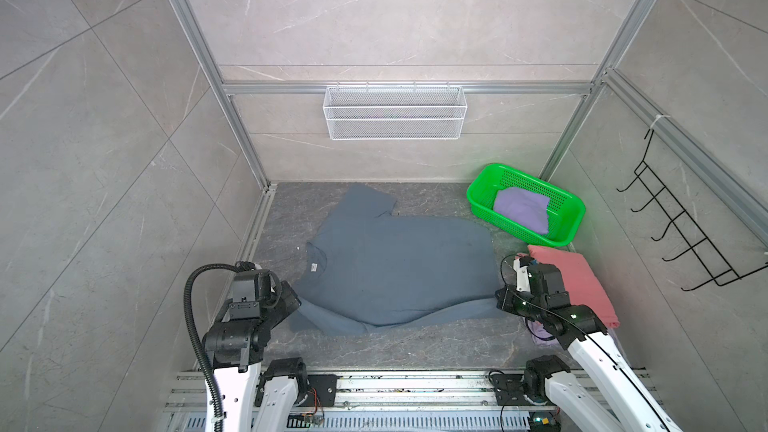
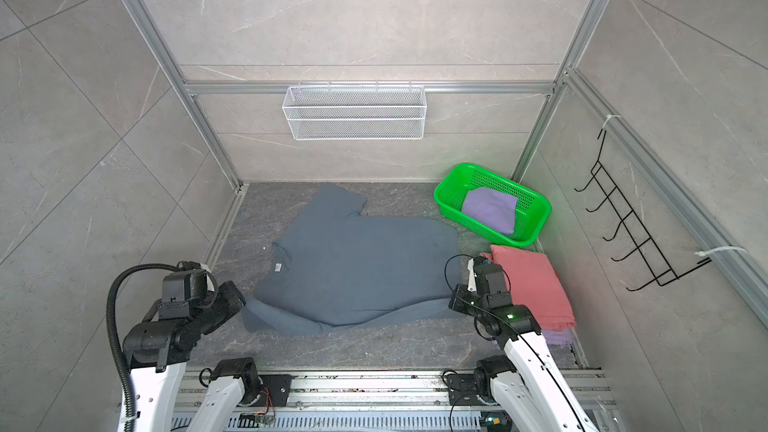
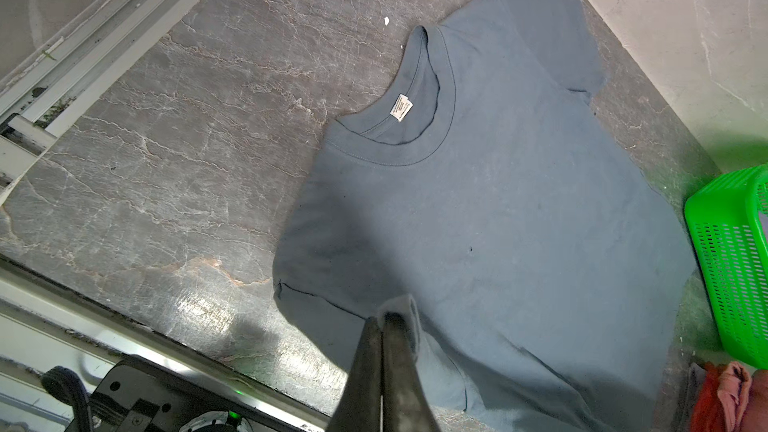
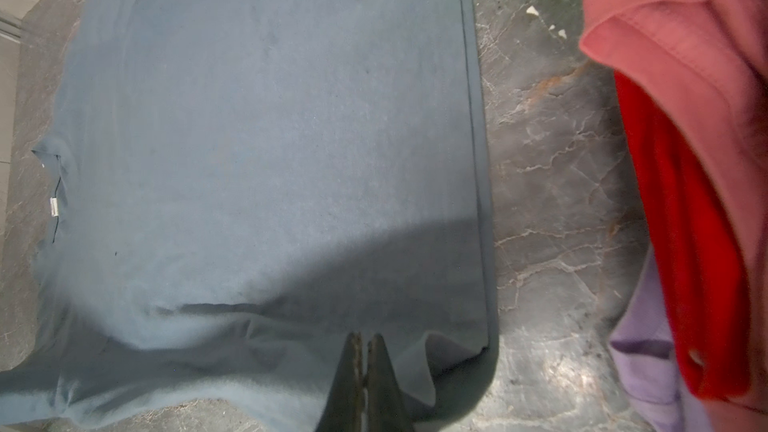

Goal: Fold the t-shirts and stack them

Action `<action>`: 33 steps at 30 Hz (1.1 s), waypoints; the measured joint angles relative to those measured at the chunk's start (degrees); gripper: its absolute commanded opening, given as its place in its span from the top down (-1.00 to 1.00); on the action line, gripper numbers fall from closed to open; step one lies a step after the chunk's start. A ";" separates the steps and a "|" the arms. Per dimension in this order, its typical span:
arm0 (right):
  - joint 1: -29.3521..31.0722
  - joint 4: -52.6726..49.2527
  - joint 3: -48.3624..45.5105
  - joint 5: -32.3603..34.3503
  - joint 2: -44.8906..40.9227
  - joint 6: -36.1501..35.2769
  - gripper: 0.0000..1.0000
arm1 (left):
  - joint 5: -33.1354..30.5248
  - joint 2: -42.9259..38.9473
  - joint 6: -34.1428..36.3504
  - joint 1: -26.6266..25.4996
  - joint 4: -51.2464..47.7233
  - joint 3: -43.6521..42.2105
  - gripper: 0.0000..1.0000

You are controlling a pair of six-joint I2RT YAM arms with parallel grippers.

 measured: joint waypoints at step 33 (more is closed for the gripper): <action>6.67 25.73 19.71 3.74 51.91 10.86 -0.10 | 12.76 48.13 -5.81 -8.22 42.14 -0.87 -0.28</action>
